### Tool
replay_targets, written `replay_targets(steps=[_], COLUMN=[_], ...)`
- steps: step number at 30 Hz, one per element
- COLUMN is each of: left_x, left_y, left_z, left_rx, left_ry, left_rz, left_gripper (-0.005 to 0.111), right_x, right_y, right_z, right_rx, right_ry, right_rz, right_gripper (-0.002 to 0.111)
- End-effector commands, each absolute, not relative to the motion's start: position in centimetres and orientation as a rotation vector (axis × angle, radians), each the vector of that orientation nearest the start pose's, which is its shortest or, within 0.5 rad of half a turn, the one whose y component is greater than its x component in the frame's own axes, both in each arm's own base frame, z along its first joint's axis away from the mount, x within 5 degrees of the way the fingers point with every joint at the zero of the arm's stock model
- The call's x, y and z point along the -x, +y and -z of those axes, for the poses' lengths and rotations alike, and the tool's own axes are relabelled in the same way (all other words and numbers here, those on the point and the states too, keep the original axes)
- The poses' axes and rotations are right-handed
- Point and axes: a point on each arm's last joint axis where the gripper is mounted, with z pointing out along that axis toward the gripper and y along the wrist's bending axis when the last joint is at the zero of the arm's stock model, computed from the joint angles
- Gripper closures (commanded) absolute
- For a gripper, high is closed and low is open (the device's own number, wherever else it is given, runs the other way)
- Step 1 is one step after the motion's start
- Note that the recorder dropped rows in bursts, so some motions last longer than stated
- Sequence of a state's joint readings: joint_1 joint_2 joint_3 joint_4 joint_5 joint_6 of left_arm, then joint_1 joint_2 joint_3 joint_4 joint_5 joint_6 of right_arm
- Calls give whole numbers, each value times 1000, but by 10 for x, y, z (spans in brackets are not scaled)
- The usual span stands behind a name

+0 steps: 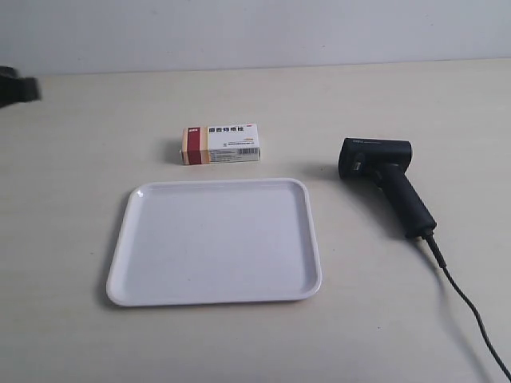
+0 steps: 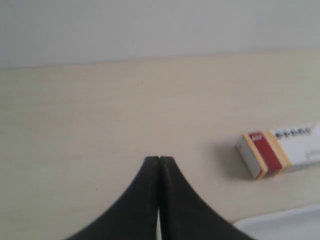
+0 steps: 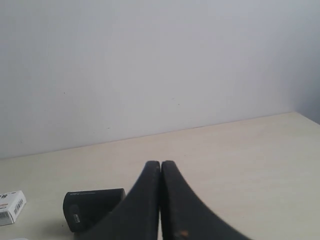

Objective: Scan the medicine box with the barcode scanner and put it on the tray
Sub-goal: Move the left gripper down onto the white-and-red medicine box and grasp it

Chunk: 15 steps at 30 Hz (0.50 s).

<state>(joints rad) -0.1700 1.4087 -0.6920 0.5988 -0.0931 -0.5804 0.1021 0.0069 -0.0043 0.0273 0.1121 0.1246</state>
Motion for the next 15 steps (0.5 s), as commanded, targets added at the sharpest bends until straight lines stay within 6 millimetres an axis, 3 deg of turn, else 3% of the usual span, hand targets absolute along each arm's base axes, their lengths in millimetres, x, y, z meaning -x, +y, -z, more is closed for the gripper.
replay_targets(steps=[1, 3, 5, 6, 7, 8, 11, 15], left_x=[-343, -359, -369, -369, -371, -372, -399, -416], left_y=[-108, -132, -154, -162, -177, -184, -195, -192], left_z=[-198, -182, -173, -170, -170, -172, -190, -199], left_rx=[-525, -642, -866, -1037, -1256, -1364, -1322, -1236], left_ry=[2269, 2346, 2455, 2517, 2515, 2505, 2326, 2242], left_rz=[-57, -152, -179, -148, 16, 156, 386, 346], left_gripper=[107, 107, 107, 107, 107, 107, 107, 106], right_x=[-56, -56, -56, -56, -56, -56, -56, -56], right_y=[6, 6, 6, 6, 6, 6, 5, 5], right_z=[-204, -204, -205, -205, -205, -205, -206, -206], right_rx=[-43, -43, -43, -43, -43, -43, -43, -43], right_ry=[1585, 1585, 1581, 1581, 1579, 1577, 1565, 1563], right_rz=[-193, -193, -193, -193, -193, -193, -194, -194], right_gripper=[108, 108, 108, 108, 108, 108, 108, 108])
